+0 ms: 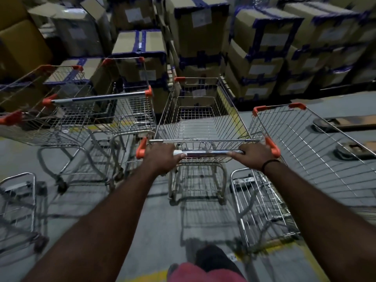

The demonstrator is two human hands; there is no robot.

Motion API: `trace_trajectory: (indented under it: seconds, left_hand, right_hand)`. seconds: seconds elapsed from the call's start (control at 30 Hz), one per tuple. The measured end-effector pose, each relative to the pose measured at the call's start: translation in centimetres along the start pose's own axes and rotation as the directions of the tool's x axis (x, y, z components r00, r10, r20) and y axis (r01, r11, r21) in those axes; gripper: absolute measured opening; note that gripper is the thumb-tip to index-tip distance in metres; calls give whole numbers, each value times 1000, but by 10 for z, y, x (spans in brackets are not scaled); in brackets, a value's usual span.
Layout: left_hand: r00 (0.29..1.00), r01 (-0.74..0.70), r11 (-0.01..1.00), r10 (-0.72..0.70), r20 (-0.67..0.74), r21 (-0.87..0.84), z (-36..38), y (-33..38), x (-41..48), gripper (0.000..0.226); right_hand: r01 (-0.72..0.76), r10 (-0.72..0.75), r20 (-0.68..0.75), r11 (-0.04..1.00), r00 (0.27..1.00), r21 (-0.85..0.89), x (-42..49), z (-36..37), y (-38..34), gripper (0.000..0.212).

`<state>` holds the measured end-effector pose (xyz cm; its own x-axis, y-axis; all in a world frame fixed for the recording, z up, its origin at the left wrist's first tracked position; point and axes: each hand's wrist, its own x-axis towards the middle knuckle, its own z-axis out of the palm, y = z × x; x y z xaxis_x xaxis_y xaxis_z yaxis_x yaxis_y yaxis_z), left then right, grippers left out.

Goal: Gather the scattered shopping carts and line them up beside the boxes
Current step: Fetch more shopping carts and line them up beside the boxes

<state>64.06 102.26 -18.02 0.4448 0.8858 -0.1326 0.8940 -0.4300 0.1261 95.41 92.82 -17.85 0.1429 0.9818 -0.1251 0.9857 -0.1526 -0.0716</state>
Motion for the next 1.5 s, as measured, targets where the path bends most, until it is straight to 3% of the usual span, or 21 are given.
trace_trajectory:
  seconds: [0.23,0.4,0.53,0.67,0.83,1.1,1.3,1.5]
  left_hand:
    - [998,29,999,-27,-64,20,14,12,-46,60]
    - [994,88,995,-85,-64,46,22,30,-82,84]
    - [989,122,990,-116,-87,67,30,52,-115,70]
    - [982,172,980,-161,-103,102,38,71,-149,83]
    - [978,192,976,-182,-99,106,46,83,-186,89]
    - [978,194,974,-182,-98,119,53,99,-234,74]
    - [983,173,980,-165,-86,98,53,105,-263,64]
    - [984,154,987,-148,-96,54,61,101,-289,68]
  right_hand:
    - [-1,1,-4,1000,1000,2,-38,9,-1,67]
    - [58,-58,32,998,998,18,-67,13,6,73]
    - [93,-94,46,995,995,26,-98,15,15,72]
    - [112,-116,102,993,988,45,-131,10,20,67]
    - [122,-125,90,992,988,38,-167,18,26,81]
    - [145,-147,73,989,986,42,-211,26,28,83]
    - [141,-142,58,990,988,20,-243,29,20,68]
    - [122,-121,53,992,991,-19,-270,36,15,74]
